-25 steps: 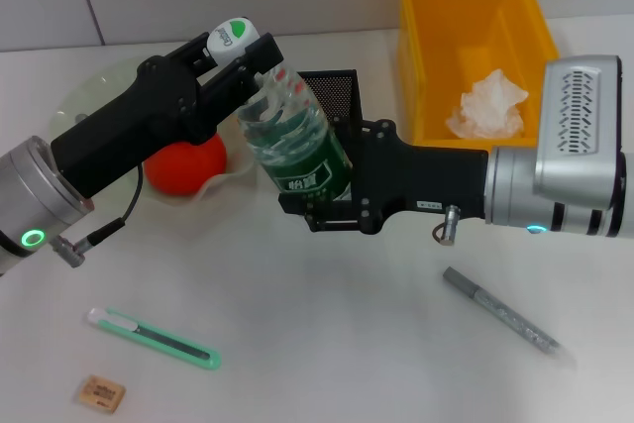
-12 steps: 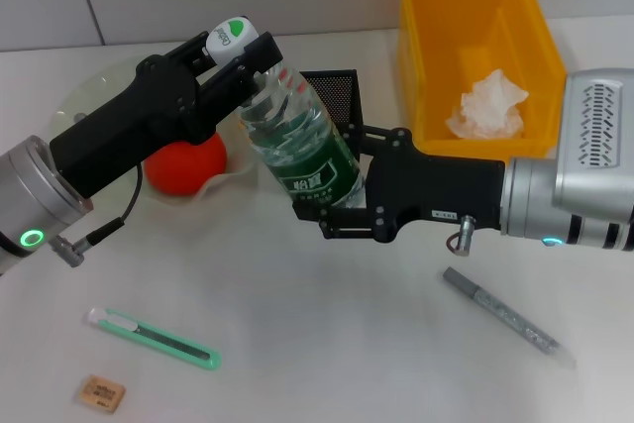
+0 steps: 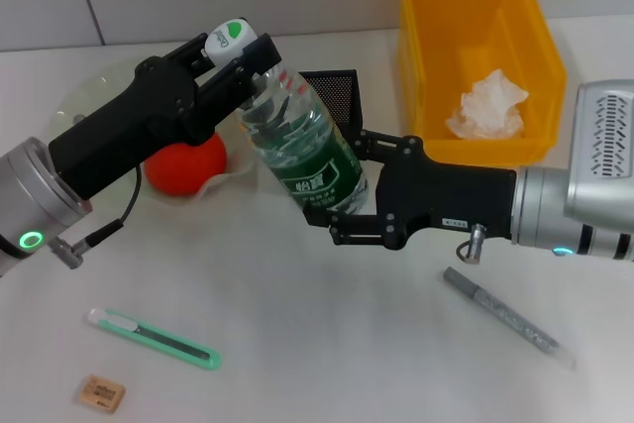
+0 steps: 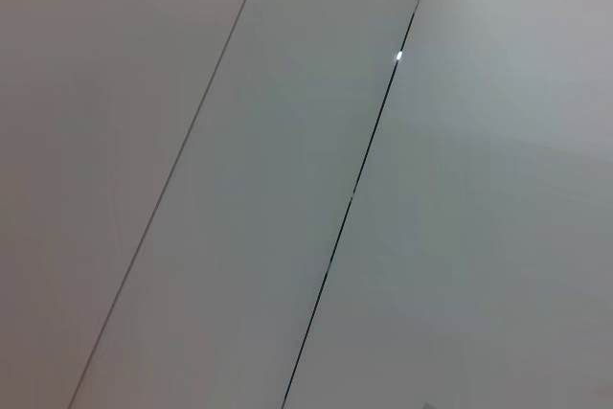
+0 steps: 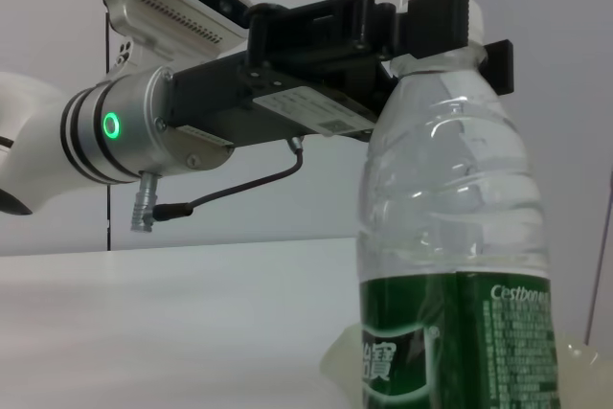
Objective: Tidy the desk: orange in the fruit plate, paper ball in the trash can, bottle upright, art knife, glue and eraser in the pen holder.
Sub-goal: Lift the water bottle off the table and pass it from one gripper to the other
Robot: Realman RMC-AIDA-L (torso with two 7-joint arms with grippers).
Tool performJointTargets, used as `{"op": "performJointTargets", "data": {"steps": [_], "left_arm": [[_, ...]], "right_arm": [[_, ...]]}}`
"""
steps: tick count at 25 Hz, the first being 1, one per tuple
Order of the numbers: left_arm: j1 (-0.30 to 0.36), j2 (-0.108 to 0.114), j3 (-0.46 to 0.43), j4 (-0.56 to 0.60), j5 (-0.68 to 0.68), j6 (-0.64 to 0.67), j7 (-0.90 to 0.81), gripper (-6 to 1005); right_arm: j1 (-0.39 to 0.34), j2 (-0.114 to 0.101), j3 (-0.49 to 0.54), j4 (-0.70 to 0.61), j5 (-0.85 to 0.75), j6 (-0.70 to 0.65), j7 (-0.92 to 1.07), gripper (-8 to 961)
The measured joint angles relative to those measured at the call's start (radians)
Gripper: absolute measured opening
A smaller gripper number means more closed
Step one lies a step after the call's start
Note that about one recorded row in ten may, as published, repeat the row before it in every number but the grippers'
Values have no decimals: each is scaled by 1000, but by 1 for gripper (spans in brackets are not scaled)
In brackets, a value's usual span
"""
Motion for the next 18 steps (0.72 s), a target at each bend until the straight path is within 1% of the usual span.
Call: {"op": "performJointTargets", "data": {"steps": [14,18], "left_arm": [[6,0,0,4,0,1,1,459],[6,0,4,4,-26,2,9,461]], "right_arm": [[-34,0,0,-7,0,-10,-6,763],[-46,-1,0,-10,-3,-14,-7,762]]}}
